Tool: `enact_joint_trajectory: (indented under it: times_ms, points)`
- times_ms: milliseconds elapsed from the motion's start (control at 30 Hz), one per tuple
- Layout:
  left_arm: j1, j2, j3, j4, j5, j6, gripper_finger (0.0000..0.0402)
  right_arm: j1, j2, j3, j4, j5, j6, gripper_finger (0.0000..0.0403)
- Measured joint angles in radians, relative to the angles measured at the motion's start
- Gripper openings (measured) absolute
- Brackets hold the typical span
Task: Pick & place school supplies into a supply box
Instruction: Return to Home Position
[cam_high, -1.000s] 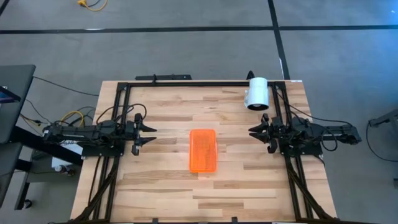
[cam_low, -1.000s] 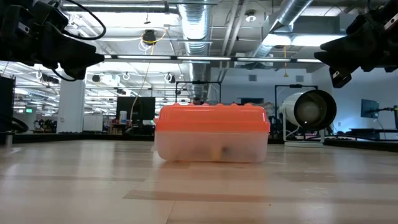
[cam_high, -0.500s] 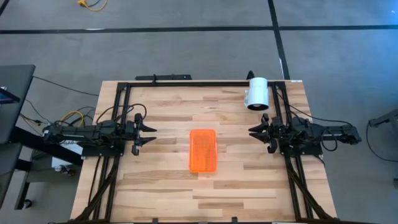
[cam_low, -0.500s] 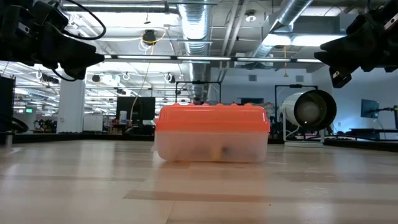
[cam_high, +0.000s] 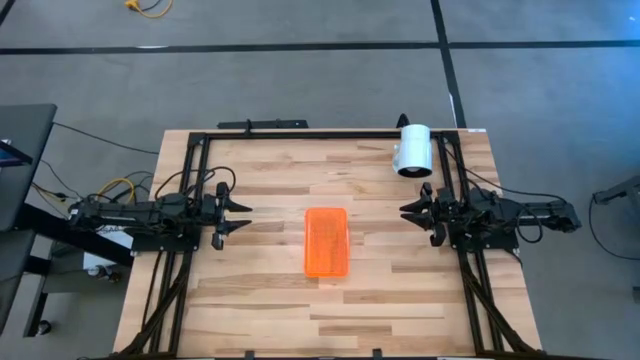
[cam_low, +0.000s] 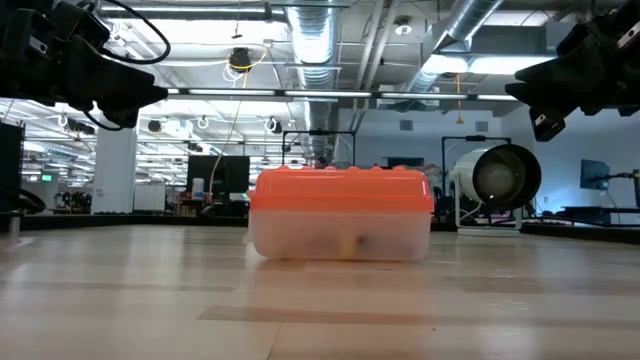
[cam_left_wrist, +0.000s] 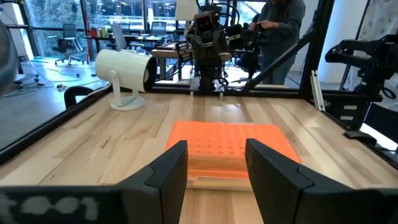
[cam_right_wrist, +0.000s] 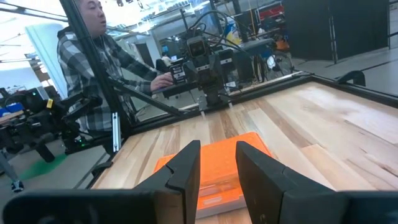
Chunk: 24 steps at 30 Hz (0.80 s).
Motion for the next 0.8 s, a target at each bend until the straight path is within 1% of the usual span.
enact_joint_trajectory:
  times_ms: [800]
  points:
    - [0.000, 0.000, 0.000, 0.000, 0.000, -0.002, 0.0153, 0.000, 0.000, 0.000, 0.000, 0.000, 0.000, 0.0098]
